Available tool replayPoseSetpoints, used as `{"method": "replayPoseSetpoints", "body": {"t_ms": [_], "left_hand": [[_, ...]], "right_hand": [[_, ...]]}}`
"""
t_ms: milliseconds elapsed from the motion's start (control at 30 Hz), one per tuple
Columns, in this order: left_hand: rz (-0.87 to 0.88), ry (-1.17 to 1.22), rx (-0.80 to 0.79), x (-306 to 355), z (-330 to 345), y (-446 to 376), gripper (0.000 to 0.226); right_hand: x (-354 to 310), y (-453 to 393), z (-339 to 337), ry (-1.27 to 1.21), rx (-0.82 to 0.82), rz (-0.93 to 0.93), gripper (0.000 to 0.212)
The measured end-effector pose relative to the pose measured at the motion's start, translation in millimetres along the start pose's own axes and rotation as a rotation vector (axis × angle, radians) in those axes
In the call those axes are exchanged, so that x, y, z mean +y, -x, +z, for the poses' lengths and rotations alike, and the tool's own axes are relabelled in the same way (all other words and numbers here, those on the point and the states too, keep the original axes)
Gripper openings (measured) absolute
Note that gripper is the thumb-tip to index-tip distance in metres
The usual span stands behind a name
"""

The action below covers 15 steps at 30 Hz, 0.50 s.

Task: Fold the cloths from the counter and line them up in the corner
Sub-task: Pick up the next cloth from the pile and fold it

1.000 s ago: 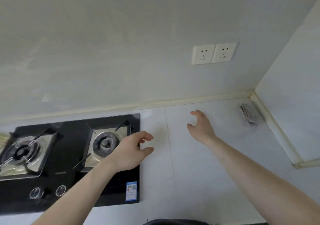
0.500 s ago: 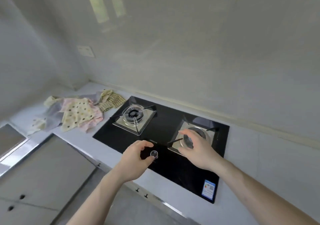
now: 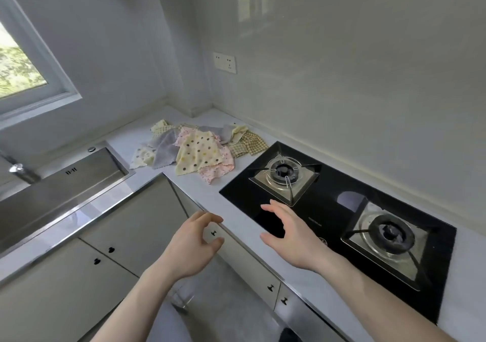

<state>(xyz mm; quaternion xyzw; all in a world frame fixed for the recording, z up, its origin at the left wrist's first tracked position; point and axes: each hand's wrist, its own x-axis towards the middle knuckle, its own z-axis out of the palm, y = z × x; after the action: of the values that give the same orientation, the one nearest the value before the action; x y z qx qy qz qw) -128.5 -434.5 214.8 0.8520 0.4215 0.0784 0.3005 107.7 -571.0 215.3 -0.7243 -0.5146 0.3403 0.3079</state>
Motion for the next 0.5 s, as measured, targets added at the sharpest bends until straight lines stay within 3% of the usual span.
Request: {"method": "replayPoseSetpoints", "body": {"t_ms": [500], "left_hand": [[-0.204, -0.079, 0.006, -109, -79, -117, 0.034]], "right_hand": [[-29, -185, 21, 0.06, -0.078, -0.03, 0.063]]}}
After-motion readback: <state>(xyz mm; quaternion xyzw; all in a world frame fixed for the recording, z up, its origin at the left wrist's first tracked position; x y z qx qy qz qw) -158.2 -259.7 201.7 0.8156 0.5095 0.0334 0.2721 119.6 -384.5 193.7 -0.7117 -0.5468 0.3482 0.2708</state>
